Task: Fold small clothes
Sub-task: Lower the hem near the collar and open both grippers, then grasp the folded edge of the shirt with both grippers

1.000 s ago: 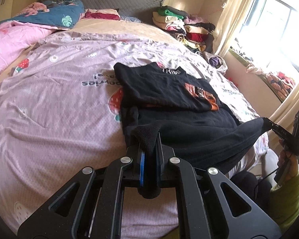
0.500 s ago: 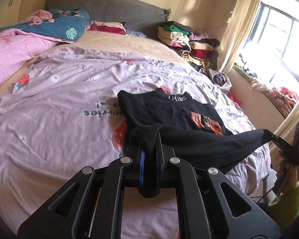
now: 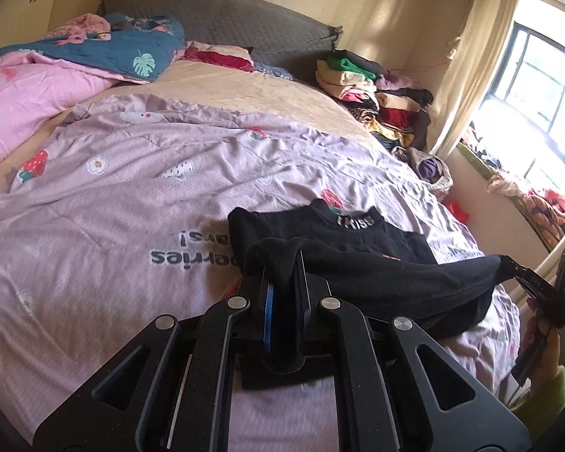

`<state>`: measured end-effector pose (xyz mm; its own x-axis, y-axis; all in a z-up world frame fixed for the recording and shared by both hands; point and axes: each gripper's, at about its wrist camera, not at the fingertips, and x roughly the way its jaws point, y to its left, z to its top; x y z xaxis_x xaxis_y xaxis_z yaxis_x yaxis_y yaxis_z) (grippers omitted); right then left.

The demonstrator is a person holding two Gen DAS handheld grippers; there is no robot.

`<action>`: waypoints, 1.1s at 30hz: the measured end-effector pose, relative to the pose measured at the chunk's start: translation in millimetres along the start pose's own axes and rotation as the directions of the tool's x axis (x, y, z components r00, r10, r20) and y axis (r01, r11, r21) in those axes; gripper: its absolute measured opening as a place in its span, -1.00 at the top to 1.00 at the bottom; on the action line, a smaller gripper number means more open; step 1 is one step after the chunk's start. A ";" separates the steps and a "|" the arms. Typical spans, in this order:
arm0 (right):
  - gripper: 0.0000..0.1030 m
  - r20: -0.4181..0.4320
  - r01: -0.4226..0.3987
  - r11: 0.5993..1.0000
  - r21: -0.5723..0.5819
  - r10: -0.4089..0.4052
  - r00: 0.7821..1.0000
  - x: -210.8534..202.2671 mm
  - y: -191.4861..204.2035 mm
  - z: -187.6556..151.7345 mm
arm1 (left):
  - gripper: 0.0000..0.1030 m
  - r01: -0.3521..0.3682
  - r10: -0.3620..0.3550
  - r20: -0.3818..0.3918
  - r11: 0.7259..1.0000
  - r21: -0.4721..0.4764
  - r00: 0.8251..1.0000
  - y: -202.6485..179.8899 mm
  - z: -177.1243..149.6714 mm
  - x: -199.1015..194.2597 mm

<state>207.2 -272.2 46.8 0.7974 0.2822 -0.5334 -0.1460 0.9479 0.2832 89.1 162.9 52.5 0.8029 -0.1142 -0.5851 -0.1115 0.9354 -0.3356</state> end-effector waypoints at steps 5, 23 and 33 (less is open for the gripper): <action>0.85 0.021 0.008 1.000 -0.022 -0.007 1.000 15.8 -0.1 16.1 | 0.93 -0.024 0.024 0.001 1.000 -0.013 1.000 2.2 8.8 20.2; 0.80 -0.081 0.096 0.995 0.003 -0.096 0.992 89.1 -17.1 10.0 | 0.86 -0.100 0.095 -0.075 0.993 -0.061 0.993 22.4 9.1 83.0; 0.24 -0.069 0.035 0.998 -0.047 -0.038 0.997 77.9 -6.2 -12.4 | 0.17 -0.160 0.160 0.022 0.987 -0.002 0.987 14.0 8.7 53.9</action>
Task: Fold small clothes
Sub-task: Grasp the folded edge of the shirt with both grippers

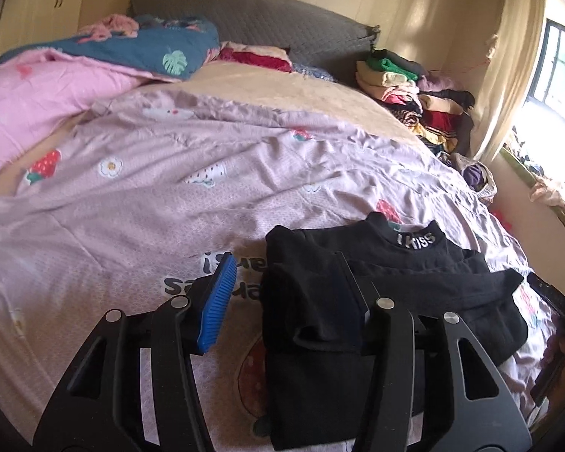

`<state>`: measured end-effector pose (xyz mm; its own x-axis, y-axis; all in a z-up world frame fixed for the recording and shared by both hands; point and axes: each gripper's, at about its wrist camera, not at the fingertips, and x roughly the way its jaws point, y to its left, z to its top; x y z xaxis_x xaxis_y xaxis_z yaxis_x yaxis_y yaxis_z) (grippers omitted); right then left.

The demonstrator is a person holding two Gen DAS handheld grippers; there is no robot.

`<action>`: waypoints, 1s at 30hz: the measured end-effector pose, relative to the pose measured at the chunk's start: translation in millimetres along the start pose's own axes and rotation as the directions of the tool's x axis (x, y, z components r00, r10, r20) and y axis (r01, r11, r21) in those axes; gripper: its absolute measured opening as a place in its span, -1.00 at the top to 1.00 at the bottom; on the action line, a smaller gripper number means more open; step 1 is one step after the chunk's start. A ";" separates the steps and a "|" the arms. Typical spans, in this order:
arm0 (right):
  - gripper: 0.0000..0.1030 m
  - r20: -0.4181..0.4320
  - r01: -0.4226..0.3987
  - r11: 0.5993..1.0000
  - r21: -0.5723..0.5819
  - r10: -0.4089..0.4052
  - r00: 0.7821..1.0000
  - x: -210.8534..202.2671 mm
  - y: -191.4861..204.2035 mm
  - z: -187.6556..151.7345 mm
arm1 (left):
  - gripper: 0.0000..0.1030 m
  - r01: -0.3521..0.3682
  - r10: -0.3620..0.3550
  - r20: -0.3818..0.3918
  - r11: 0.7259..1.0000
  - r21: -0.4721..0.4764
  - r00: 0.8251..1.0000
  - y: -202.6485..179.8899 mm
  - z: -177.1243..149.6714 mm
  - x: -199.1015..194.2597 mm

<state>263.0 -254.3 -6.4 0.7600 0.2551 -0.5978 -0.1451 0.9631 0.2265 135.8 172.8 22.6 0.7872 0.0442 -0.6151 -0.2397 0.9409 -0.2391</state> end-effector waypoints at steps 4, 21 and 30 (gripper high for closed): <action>0.20 -0.002 -0.052 0.997 -0.049 0.052 0.999 -4.7 16.3 -7.3 | 0.14 0.004 -0.004 0.002 0.998 0.067 1.000 -15.8 -7.6 -8.8; 0.57 -0.233 -0.104 0.960 -0.262 0.041 0.972 23.6 57.3 -45.0 | 0.98 0.097 -0.057 -0.207 0.977 0.191 0.977 -59.4 -70.3 23.4; 0.58 -0.248 -0.074 0.969 -0.236 0.014 0.969 60.9 62.7 -38.3 | 0.98 0.028 0.014 -0.201 0.978 0.207 0.980 -54.6 -49.0 61.7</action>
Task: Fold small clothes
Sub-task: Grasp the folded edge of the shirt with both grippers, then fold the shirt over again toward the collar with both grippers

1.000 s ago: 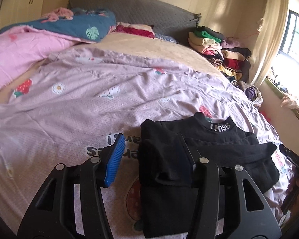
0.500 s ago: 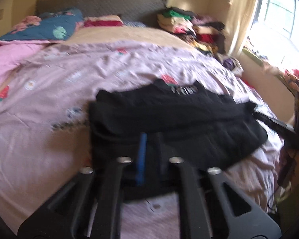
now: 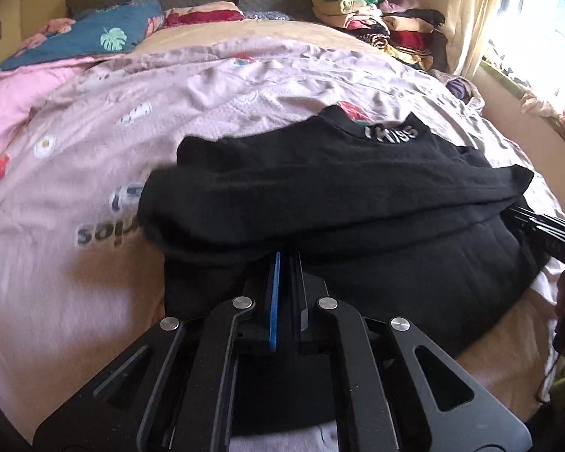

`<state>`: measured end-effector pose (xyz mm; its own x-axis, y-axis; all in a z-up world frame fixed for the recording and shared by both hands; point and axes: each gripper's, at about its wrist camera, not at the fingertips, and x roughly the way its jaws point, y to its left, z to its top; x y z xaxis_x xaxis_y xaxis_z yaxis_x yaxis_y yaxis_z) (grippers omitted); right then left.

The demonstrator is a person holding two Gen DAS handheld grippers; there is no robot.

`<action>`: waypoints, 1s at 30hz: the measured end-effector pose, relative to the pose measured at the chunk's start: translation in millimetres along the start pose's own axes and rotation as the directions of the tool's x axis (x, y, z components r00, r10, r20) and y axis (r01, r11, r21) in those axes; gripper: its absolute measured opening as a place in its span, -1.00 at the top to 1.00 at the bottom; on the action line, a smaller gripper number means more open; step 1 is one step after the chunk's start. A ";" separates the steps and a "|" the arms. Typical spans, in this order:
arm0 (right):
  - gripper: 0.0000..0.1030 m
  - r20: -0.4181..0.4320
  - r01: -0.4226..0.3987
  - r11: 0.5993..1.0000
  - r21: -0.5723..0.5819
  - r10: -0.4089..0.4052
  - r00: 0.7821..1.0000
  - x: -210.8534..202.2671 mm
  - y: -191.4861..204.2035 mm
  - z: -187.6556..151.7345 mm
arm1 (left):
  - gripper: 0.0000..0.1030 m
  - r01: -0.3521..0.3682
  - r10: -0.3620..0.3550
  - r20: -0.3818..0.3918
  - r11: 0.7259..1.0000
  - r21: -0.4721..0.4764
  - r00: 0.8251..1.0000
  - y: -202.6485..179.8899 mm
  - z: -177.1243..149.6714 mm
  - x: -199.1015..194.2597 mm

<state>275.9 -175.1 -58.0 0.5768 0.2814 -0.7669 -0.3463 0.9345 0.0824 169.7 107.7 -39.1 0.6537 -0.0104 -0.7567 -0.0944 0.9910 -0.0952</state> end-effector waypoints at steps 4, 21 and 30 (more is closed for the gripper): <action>0.58 0.004 0.016 1.000 0.012 -0.016 1.000 10.9 -2.4 21.4 | 0.98 -0.020 0.020 0.005 1.000 -0.016 1.000 5.4 17.6 10.2; 0.27 0.060 0.082 0.984 0.157 -0.093 0.994 21.4 -50.9 62.5 | 0.34 -0.063 0.082 0.068 0.969 -0.240 0.994 73.2 53.2 7.0; 0.73 0.037 0.037 0.979 0.203 -0.045 0.998 28.2 -63.1 52.2 | 0.93 -0.034 0.044 0.047 0.981 -0.192 0.998 62.5 46.6 21.4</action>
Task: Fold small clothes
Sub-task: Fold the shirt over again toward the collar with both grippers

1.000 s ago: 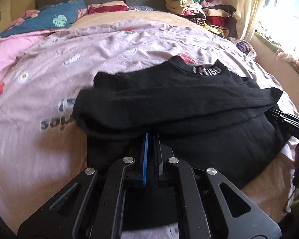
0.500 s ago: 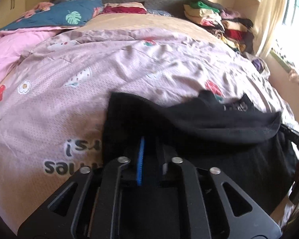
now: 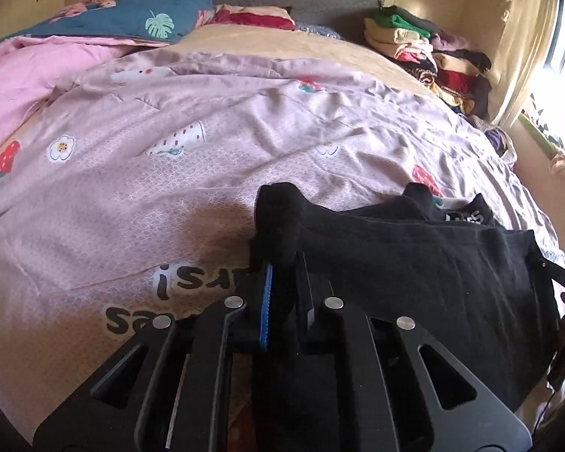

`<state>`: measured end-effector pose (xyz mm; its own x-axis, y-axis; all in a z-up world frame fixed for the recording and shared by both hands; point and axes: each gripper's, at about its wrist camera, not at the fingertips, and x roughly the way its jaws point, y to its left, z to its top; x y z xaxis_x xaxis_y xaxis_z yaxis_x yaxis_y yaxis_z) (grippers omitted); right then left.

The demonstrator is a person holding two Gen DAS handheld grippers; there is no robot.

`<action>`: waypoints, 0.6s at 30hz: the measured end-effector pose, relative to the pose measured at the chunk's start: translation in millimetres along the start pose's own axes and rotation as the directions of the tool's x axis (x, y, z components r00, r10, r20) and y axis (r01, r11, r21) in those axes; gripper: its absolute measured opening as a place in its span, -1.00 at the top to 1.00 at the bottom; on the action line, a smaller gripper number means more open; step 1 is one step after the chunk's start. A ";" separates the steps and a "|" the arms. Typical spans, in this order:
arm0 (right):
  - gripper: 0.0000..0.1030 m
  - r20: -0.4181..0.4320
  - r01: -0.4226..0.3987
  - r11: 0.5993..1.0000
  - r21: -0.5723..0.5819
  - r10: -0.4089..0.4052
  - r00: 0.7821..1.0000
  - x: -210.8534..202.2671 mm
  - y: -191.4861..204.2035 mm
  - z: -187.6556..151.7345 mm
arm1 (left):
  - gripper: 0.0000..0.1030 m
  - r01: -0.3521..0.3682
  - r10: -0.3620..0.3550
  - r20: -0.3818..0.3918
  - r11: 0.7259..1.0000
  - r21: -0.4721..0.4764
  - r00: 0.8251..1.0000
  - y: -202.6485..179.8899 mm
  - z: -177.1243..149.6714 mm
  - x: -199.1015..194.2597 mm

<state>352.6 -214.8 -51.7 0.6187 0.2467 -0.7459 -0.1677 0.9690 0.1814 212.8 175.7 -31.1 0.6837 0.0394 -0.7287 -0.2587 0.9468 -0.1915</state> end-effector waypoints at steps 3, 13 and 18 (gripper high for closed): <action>0.87 0.054 -0.009 1.000 0.029 0.007 0.999 -13.8 -4.7 5.2 | 0.94 -0.005 0.005 0.075 1.000 0.007 0.997 0.4 2.3 -19.1; 0.86 0.028 0.068 0.998 0.001 -0.068 0.997 3.5 -3.0 5.0 | 0.93 -0.037 0.037 0.030 0.999 -0.017 0.999 10.6 -2.4 -0.4; 0.60 0.017 0.060 0.998 0.033 -0.060 0.998 1.3 -8.8 -6.3 | 0.83 -0.047 0.047 0.029 0.999 -0.001 0.998 4.9 -5.5 -5.6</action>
<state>350.0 -223.1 -58.3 0.6410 0.1879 -0.7442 -0.1049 0.9819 0.1576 203.9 178.3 -31.6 0.6905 0.0930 -0.7173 -0.2909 0.9437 -0.1576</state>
